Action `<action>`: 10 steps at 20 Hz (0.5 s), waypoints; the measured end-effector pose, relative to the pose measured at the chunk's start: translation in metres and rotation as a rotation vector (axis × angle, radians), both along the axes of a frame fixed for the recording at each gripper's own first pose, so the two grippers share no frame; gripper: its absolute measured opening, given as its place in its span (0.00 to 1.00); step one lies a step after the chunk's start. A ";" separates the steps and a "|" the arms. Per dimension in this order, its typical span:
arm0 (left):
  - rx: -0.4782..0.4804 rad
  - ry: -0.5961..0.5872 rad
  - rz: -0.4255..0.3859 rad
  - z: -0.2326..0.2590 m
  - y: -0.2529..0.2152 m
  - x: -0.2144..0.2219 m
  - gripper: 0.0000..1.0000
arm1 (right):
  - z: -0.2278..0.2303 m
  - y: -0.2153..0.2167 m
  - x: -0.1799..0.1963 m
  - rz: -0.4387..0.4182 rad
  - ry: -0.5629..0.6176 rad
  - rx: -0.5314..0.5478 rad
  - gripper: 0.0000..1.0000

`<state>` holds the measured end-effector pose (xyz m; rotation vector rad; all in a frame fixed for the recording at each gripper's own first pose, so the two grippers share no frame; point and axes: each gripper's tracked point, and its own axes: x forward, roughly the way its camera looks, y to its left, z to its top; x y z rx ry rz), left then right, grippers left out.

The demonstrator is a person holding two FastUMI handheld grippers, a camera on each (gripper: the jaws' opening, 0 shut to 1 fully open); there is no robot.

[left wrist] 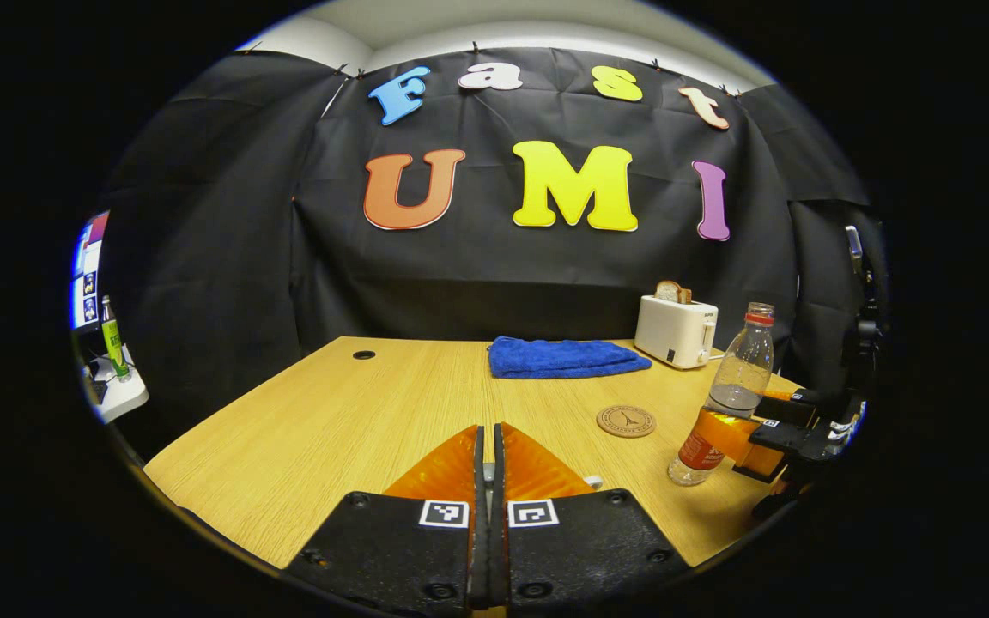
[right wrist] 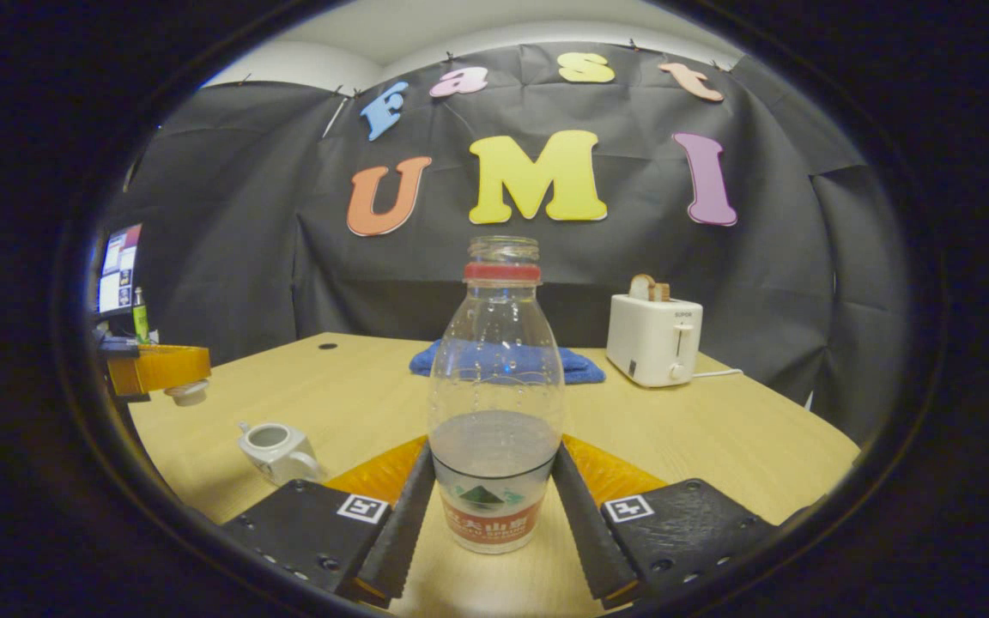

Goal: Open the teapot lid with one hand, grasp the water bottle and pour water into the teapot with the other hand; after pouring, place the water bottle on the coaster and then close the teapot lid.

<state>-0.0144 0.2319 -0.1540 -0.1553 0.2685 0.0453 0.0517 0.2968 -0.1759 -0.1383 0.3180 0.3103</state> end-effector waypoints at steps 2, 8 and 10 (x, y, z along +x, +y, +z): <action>-0.004 -0.006 0.001 0.000 0.003 -0.001 0.02 | 0.001 0.003 -0.002 -0.002 -0.007 -0.026 0.74; -0.024 -0.027 0.001 0.003 0.015 -0.009 0.02 | 0.018 -0.005 0.000 -0.031 -0.095 -0.253 0.71; -0.028 -0.034 0.000 0.004 0.019 -0.012 0.02 | 0.021 -0.003 0.003 -0.024 -0.119 -0.353 0.71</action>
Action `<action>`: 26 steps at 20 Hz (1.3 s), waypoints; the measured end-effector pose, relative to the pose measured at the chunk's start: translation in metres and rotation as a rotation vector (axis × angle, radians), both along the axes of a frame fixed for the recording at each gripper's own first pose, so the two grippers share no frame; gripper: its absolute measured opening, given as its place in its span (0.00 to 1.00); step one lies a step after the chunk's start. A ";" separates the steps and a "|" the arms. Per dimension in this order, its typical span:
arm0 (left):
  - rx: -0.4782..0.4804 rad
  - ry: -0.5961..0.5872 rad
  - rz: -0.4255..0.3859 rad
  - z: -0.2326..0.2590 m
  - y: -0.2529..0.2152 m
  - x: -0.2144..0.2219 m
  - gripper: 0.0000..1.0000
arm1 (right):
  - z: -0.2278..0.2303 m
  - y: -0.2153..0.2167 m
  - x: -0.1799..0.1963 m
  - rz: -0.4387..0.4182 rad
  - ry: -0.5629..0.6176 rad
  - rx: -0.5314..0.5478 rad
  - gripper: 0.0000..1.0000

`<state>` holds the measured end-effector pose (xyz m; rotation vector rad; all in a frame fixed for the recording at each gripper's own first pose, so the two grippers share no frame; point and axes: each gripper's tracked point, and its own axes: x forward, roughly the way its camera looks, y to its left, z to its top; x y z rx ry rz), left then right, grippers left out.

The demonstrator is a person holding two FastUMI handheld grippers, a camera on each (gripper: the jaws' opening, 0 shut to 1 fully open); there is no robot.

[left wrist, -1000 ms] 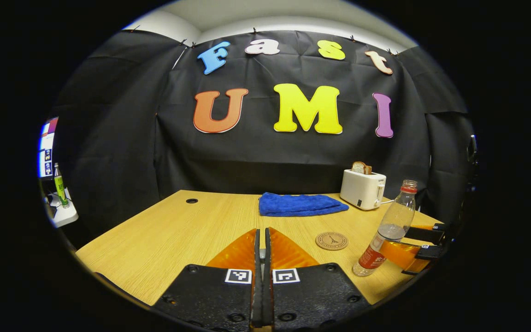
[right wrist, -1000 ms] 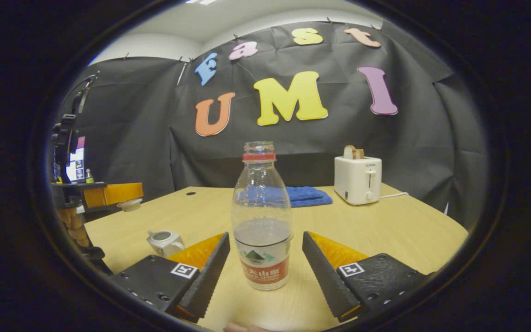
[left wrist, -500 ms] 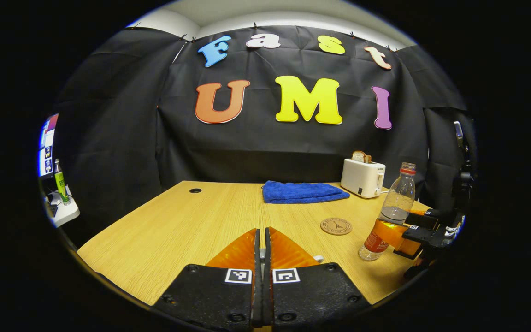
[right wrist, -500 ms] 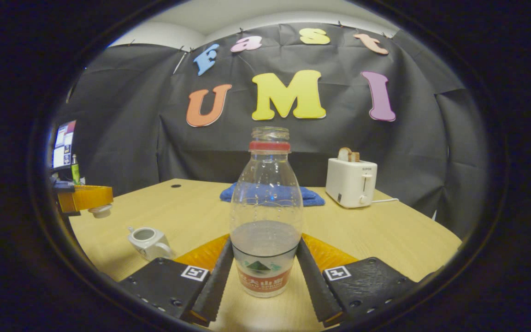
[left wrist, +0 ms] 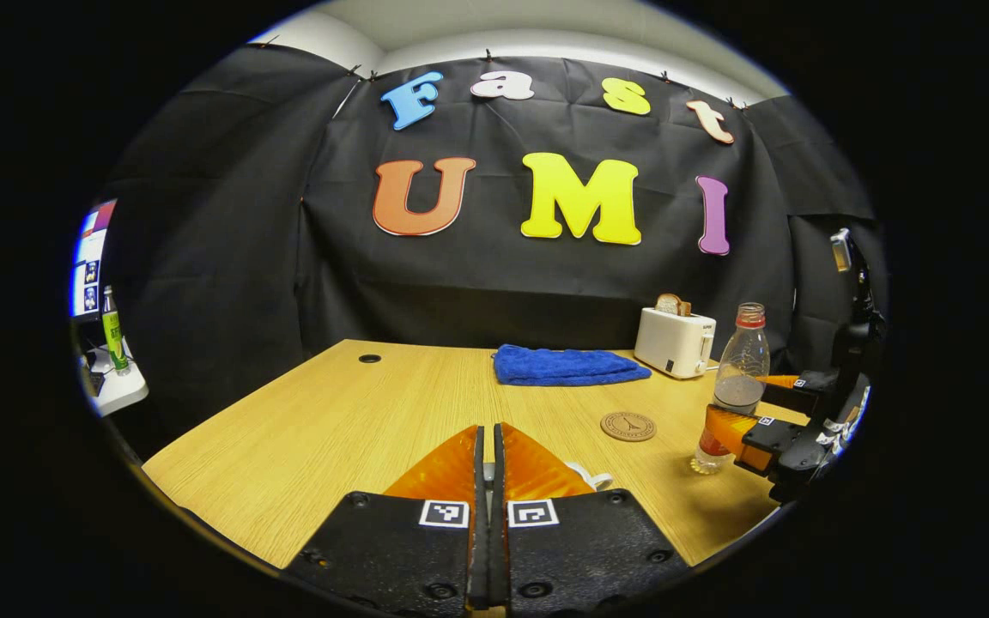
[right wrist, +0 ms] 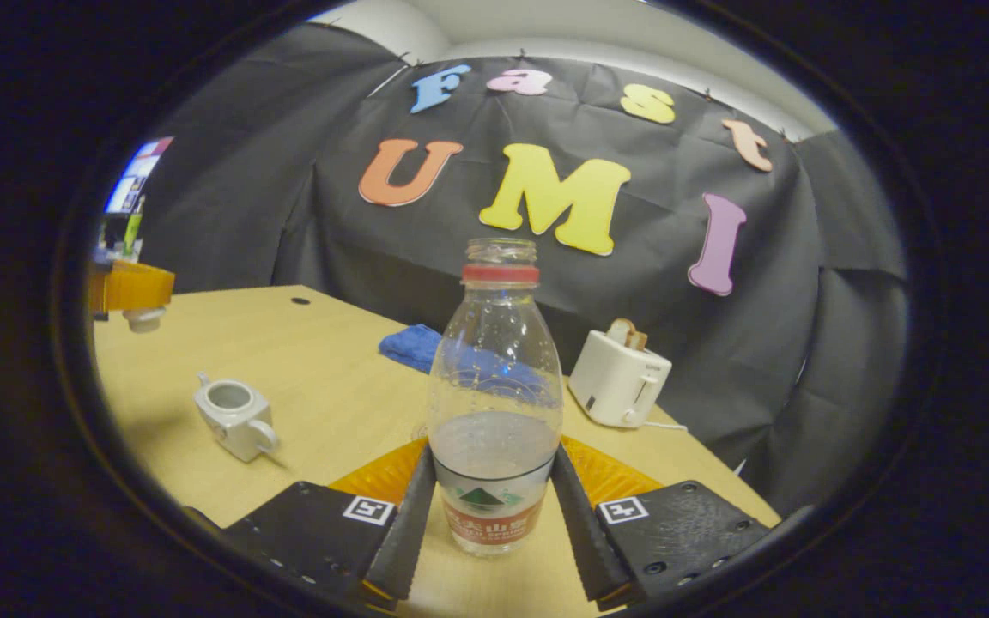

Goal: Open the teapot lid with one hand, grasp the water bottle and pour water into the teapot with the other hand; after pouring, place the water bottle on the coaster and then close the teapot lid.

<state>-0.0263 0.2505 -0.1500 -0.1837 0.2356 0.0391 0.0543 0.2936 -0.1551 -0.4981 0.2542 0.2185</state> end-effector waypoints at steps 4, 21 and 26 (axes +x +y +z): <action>0.004 -0.003 -0.002 -0.004 0.008 -0.007 0.02 | -0.008 0.014 0.003 0.036 -0.012 -0.193 0.71; 0.019 0.019 0.004 -0.030 0.041 -0.020 0.02 | -0.013 0.072 -0.001 0.301 -0.305 -0.984 0.72; 0.019 0.008 -0.010 -0.032 0.041 -0.023 0.02 | -0.013 0.084 -0.003 0.357 -0.367 -1.130 0.71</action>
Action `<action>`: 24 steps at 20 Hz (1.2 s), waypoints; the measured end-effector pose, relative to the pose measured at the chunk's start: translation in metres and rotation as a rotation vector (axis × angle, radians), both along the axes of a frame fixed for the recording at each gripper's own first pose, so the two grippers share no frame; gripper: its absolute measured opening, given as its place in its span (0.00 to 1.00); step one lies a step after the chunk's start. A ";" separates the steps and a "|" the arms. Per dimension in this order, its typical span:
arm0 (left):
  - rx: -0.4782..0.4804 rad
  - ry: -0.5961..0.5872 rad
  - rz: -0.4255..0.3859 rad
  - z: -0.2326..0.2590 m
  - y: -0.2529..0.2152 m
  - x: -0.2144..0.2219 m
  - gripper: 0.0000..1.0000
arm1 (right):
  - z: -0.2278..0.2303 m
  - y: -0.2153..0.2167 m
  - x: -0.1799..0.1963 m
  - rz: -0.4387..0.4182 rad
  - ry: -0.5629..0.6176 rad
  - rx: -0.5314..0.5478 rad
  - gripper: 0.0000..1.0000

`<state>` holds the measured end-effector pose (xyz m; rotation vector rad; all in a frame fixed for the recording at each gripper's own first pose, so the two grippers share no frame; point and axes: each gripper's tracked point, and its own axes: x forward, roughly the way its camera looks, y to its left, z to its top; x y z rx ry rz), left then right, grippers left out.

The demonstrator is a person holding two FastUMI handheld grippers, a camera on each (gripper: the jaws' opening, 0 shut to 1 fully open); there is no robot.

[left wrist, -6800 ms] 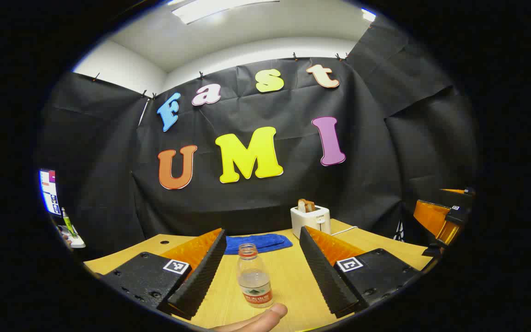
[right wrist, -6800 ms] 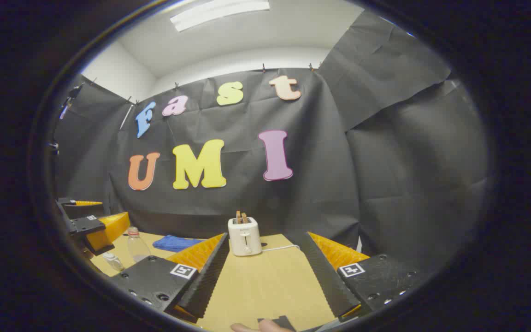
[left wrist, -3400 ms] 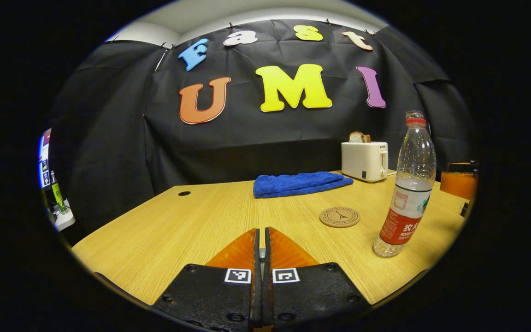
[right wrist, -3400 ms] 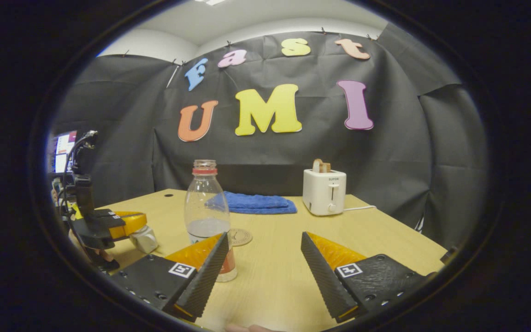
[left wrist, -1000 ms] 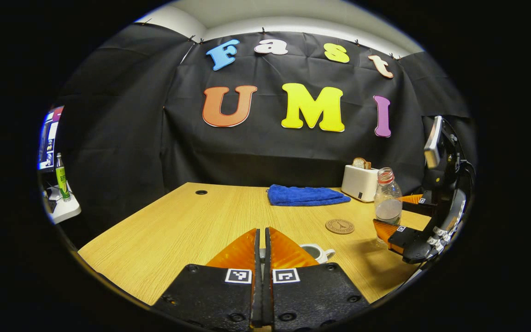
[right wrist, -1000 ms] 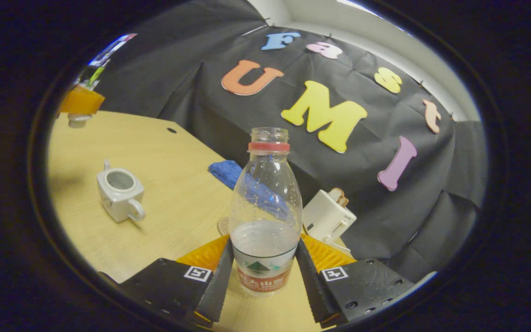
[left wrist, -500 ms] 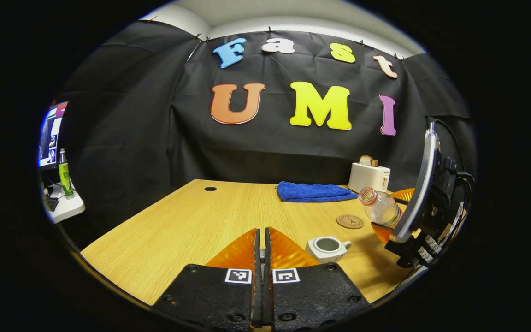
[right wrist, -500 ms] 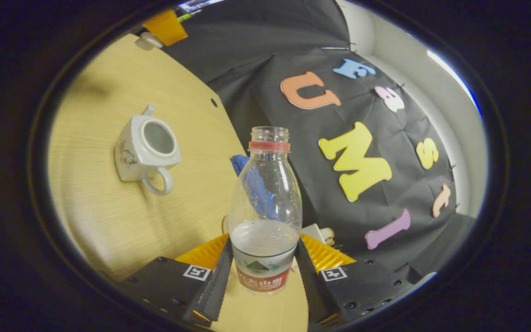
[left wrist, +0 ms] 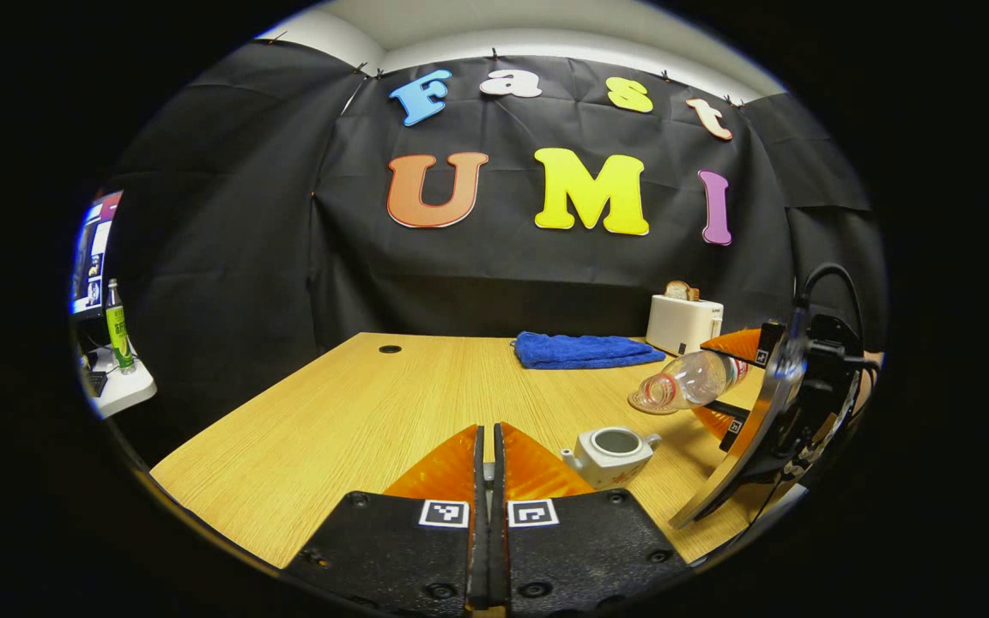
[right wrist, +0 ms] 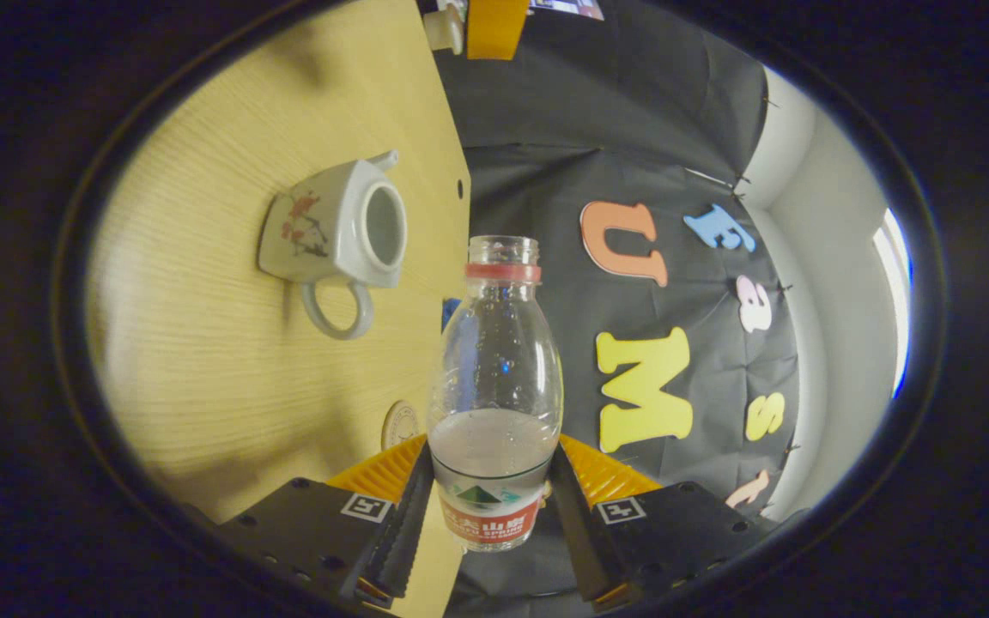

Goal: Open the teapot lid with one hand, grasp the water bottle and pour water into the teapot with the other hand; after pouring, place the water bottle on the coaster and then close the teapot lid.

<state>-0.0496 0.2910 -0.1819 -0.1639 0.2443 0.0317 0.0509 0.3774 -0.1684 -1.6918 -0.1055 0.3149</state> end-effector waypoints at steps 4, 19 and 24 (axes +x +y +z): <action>0.010 -0.009 -0.015 0.000 -0.002 -0.001 0.02 | 0.004 0.002 0.002 0.033 -0.039 -0.118 0.71; 0.003 -0.006 -0.027 -0.012 0.002 -0.003 0.02 | 0.023 0.013 0.001 0.100 -0.173 -0.344 0.72; -0.001 -0.002 -0.031 -0.015 0.003 -0.003 0.02 | 0.033 0.019 0.004 0.133 -0.231 -0.412 0.71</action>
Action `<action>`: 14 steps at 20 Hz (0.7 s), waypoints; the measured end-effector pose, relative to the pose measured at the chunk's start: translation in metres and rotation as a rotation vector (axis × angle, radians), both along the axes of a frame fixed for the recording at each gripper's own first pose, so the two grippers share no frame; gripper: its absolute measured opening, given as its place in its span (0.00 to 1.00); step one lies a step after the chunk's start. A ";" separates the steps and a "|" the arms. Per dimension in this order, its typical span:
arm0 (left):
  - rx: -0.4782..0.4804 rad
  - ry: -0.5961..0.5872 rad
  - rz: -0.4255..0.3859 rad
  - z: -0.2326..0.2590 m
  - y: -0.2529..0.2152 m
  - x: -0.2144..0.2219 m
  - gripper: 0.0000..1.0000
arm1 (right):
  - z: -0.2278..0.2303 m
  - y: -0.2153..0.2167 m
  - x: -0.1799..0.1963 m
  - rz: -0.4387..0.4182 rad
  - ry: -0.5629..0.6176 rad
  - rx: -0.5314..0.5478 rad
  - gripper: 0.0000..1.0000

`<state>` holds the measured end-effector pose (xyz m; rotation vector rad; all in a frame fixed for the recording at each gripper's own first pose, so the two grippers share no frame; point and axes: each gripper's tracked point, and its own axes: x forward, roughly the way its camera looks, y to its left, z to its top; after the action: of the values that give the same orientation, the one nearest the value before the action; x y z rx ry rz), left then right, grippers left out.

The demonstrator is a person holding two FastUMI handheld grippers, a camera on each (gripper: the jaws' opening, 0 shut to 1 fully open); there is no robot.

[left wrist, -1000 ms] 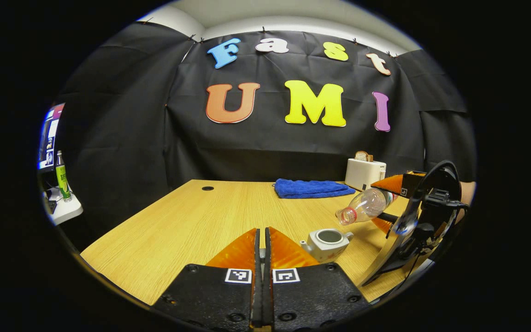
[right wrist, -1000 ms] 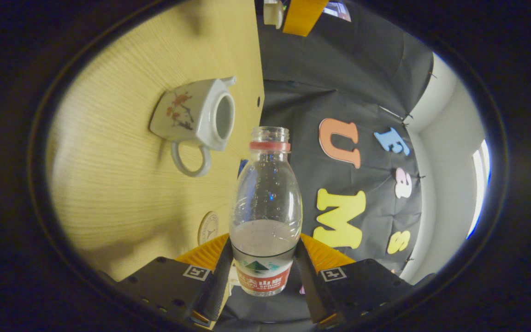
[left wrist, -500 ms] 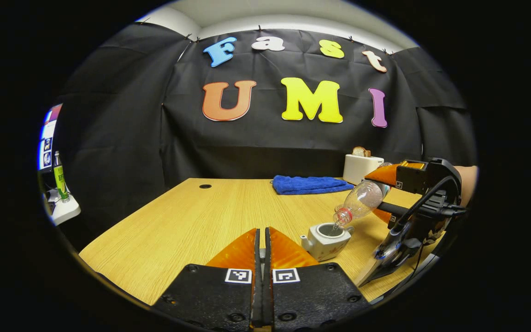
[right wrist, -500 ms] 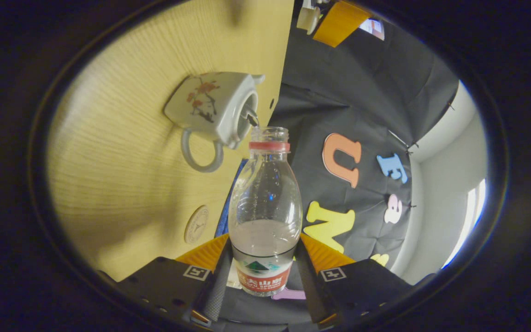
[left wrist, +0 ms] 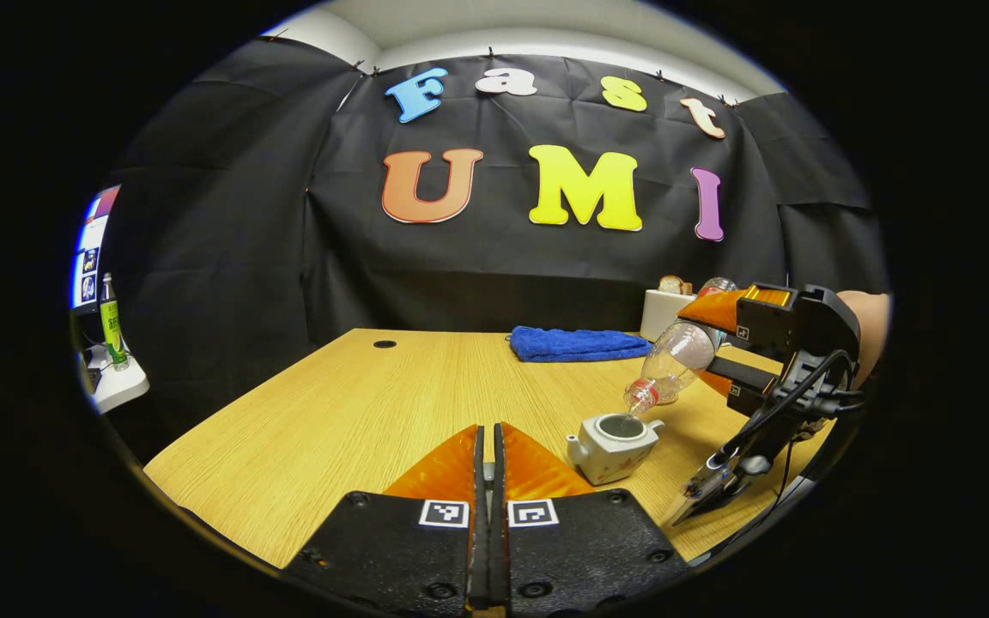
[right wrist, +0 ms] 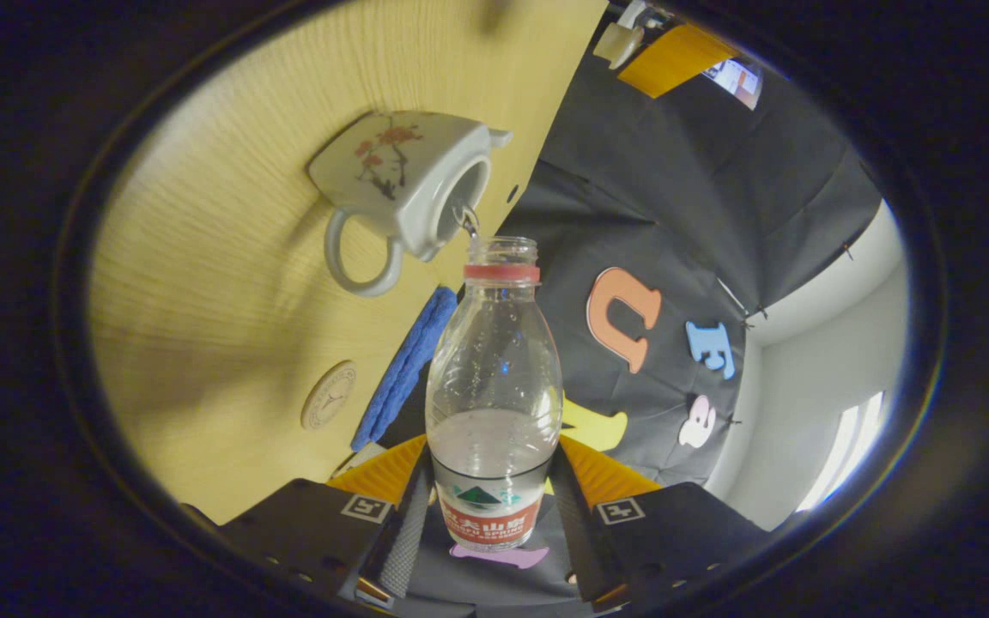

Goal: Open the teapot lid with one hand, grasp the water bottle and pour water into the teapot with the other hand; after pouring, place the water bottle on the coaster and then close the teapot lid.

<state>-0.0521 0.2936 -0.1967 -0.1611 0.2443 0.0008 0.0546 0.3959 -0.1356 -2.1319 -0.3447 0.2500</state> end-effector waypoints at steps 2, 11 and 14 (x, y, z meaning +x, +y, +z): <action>-0.001 -0.001 -0.001 0.002 0.000 -0.001 0.02 | 0.001 0.001 -0.001 0.007 -0.015 -0.017 0.71; -0.010 -0.003 -0.006 0.001 -0.002 -0.005 0.02 | 0.023 0.020 -0.009 0.095 -0.124 -0.120 0.71; -0.013 -0.003 -0.004 0.002 -0.002 -0.006 0.02 | 0.031 0.029 -0.005 0.126 -0.151 -0.149 0.72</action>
<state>-0.0580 0.2920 -0.1942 -0.1732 0.2419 -0.0053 0.0491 0.4251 -0.1049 -2.2846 -0.5647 0.1919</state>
